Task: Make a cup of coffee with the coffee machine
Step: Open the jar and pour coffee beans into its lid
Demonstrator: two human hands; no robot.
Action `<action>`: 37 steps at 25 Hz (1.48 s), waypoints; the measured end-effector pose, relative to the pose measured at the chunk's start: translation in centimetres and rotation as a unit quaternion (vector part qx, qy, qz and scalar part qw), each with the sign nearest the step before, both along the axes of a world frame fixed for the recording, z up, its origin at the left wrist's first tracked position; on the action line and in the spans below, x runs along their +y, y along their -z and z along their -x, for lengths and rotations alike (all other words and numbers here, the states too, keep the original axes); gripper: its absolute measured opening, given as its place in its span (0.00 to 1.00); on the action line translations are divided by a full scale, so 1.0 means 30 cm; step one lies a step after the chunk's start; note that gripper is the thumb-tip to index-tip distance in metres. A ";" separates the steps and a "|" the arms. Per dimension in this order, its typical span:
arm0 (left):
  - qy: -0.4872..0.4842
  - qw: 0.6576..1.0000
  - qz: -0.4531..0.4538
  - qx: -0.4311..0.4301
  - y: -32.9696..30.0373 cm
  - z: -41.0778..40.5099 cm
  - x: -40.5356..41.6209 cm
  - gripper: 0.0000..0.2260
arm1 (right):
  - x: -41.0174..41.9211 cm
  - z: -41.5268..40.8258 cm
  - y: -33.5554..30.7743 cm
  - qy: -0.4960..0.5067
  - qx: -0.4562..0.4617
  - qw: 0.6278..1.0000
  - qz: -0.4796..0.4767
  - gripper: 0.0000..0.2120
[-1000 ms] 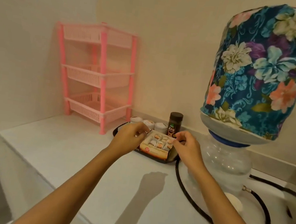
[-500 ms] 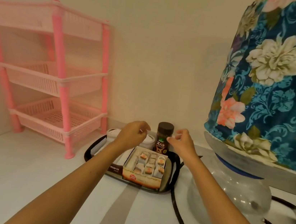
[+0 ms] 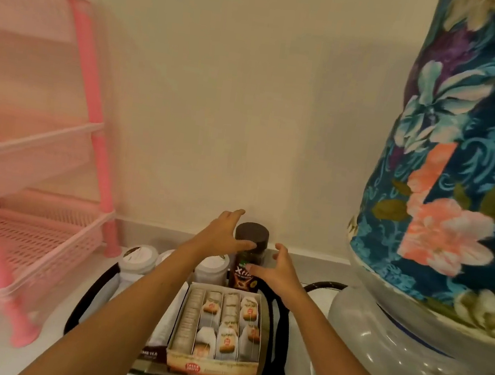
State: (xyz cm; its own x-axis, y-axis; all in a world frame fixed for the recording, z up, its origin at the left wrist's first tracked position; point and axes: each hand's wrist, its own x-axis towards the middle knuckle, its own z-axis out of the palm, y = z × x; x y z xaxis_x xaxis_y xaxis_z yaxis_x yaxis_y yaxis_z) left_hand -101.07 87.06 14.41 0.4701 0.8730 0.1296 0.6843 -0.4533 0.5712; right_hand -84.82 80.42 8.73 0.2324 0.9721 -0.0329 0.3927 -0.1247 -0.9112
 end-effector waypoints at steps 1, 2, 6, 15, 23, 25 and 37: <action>0.022 1.000 0.015 -0.002 0.007 -0.011 0.039 0.41 | 0.024 0.002 0.023 -0.012 0.012 1.000 0.001 0.50; 0.046 0.998 0.034 -0.004 0.013 -0.023 0.069 0.44 | 0.044 0.004 0.045 -0.028 0.027 0.999 -0.003 0.50; 0.126 0.989 0.078 0.010 0.050 -0.070 0.150 0.48 | 0.107 0.023 0.120 -0.060 0.077 0.993 -0.065 0.41; 0.117 0.992 0.004 -0.055 0.019 -0.061 0.150 0.46 | 0.145 0.053 0.098 0.031 -0.002 0.990 -0.139 0.33; 0.206 0.973 0.041 -0.094 -0.347 -0.017 -0.040 0.42 | -0.050 0.061 -0.195 0.024 -0.004 0.974 -0.224 0.31; 0.212 0.969 0.044 -0.118 -0.376 -0.011 -0.140 0.37 | -0.149 0.070 -0.234 0.012 -0.002 0.973 -0.229 0.31; 0.062 0.968 -0.104 -0.219 -0.268 0.007 -0.723 0.28 | -0.681 0.247 -0.237 0.126 -0.035 0.954 -0.270 0.34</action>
State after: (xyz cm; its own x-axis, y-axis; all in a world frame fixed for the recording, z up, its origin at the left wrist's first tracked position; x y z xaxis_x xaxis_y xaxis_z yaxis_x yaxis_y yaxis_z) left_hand -101.28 65.37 22.45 0.4302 0.7467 0.5072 0.3297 -0.6530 0.6818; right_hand -92.22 60.00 15.84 0.4436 0.7560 0.4814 0.4751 0.2571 -0.8415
